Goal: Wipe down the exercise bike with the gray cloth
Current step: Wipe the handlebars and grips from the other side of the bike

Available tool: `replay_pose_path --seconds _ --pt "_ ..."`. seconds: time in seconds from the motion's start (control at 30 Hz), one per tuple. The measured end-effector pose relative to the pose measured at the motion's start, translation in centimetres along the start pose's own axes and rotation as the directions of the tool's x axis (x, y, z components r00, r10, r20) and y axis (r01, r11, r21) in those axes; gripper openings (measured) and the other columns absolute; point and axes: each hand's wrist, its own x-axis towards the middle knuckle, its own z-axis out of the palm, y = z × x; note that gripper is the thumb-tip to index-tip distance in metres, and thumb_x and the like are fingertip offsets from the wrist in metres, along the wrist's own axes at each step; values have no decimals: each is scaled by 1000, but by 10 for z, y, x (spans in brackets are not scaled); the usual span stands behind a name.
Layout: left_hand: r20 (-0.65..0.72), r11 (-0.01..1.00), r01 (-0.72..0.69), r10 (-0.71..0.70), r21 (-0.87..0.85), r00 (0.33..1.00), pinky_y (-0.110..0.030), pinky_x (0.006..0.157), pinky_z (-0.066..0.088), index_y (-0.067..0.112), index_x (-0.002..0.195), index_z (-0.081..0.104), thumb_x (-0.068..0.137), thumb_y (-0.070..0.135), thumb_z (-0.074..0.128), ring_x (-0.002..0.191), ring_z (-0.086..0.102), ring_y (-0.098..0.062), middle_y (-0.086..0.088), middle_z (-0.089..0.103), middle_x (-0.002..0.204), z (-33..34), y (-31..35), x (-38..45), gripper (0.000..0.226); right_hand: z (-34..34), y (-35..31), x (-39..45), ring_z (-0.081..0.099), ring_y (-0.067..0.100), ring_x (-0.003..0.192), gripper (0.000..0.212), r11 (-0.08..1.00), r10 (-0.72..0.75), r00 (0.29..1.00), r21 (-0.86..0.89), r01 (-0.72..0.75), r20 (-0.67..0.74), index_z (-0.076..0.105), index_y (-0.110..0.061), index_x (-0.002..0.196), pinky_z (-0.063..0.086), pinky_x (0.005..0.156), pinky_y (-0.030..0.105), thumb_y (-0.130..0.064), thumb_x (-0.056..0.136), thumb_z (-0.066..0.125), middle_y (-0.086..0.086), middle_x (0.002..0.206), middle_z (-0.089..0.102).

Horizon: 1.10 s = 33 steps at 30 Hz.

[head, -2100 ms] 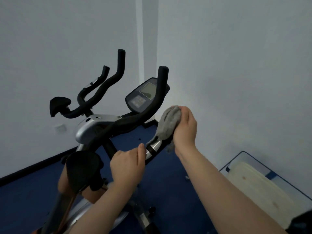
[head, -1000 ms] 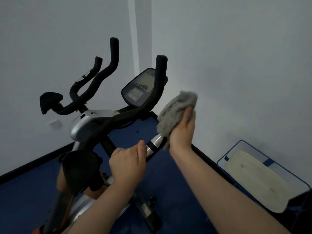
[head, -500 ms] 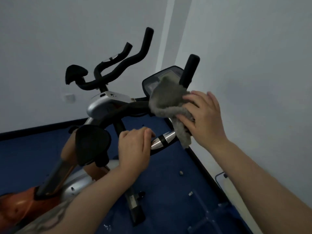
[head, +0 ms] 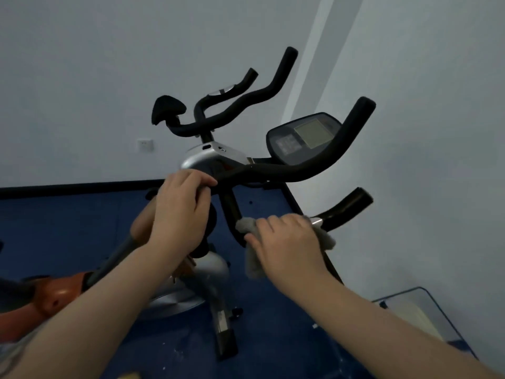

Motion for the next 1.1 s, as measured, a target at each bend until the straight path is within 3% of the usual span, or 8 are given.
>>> replay_pose_path --seconds 0.2,0.33,0.43,0.57,0.63,0.8,0.97,1.1 --pt "47 985 160 -157 -58 986 -30 87 38 33 98 54 100 28 41 92 38 0 20 46 94 0 -24 -3 14 -13 23 -2 53 14 100 62 976 -164 947 187 114 277 47 -21 138 35 94 29 -53 97 13 -9 112 59" --pt "48 940 305 -301 -151 952 -28 83 37 36 97 47 100 31 46 92 43 1 22 43 96 4 -29 -6 5 -1 -2 37 58 25 83 24 985 -172 893 84 150 417 46 -21 124 38 59 34 -32 103 40 6 107 57" --pt "45 903 378 -377 -205 925 -31 90 38 31 103 45 98 38 50 106 44 -10 18 40 100 5 -31 -9 10 11 -8 63 58 29 89 32 995 -59 842 97 7 536 39 -16 132 48 71 39 -32 106 29 11 112 55" --pt "106 852 434 -422 -293 900 -37 94 44 28 105 47 94 45 52 107 49 -15 13 46 104 5 -40 -11 21 12 -18 38 34 8 54 40 994 51 887 58 -87 460 36 -18 123 20 47 28 -49 102 22 -7 73 41" --pt "120 840 439 -424 -318 898 -43 94 47 27 103 49 93 47 52 104 50 -14 11 49 104 6 -43 -11 23 15 -21 46 32 9 53 44 986 89 848 75 -149 522 38 -17 123 18 47 29 -50 101 20 -6 73 42" --pt "116 856 379 -362 -352 925 -44 89 49 29 100 50 89 53 50 97 52 -9 10 51 99 8 -50 -12 27 26 -28 94 57 30 89 38 870 171 780 279 -406 602 39 -12 123 45 75 39 -42 105 24 12 109 58" --pt "119 912 267 -241 -313 963 -47 87 48 45 93 44 89 56 47 92 50 -3 17 49 95 6 -59 -9 12 25 -32 53 42 14 64 48 948 242 843 68 -311 481 23 -21 139 32 58 33 -51 101 22 -2 96 61" --pt "141 869 273 -235 -413 962 -49 87 48 47 92 45 87 61 49 92 53 -4 18 50 94 8 -63 -10 15 28 -32 81 53 20 73 40 853 255 766 236 -466 591 33 -20 128 39 66 37 -49 103 22 2 93 61"
